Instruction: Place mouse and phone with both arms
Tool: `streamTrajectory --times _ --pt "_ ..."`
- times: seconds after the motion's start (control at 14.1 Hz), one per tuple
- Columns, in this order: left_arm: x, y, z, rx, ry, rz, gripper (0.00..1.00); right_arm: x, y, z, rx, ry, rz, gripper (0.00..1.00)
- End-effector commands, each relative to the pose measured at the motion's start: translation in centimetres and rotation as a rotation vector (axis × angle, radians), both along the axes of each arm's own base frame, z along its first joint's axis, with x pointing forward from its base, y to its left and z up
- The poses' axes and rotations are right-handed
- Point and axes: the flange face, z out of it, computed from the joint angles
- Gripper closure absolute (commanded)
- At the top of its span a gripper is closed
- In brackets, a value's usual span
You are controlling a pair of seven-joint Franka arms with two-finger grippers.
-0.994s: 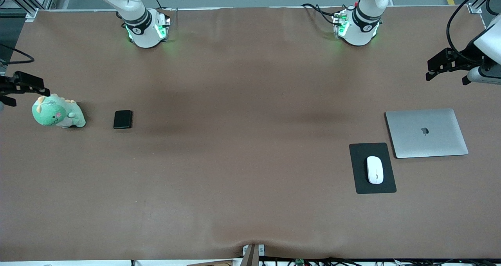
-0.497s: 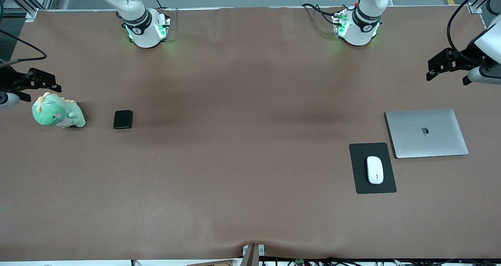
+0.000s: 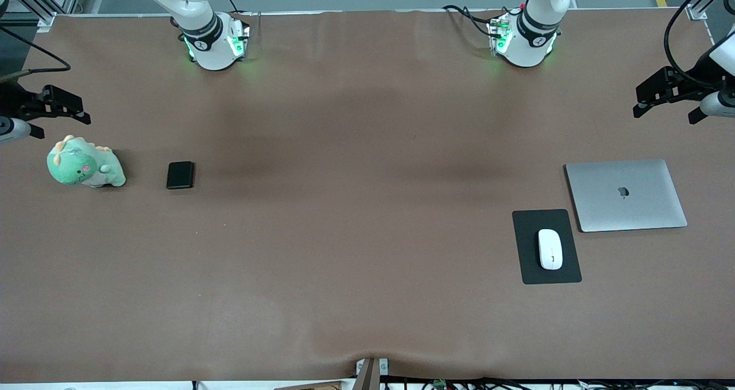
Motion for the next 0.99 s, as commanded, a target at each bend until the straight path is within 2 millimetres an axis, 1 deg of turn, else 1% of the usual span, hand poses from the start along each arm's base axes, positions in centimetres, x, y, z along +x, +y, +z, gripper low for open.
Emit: streamTrajectory --times 0.0,0.43,0.57,0.64,0.92 --pt "0.5 0.4 0.3 -0.006 0.01 0.015 0.0 -1.0 -0.1 0.0 -0.019 -0.009 -0.007 0.0" --pt "0.6 0.6 0.0 -0.006 0.017 0.019 0.0 -1.0 0.2 0.1 -0.055 -0.007 -0.006 0.0" --pt "0.6 0.6 0.0 -0.004 0.017 0.019 0.0 -1.0 1.1 0.2 -0.06 -0.006 -0.034 0.0" --pt "0.7 0.6 -0.1 -0.006 0.019 0.019 0.0 -1.1 1.1 0.4 -0.06 -0.012 -0.036 0.0" --pt "0.7 0.6 -0.1 -0.006 0.017 0.019 0.0 -2.8 1.8 2.8 -0.047 -0.049 -0.027 0.0"
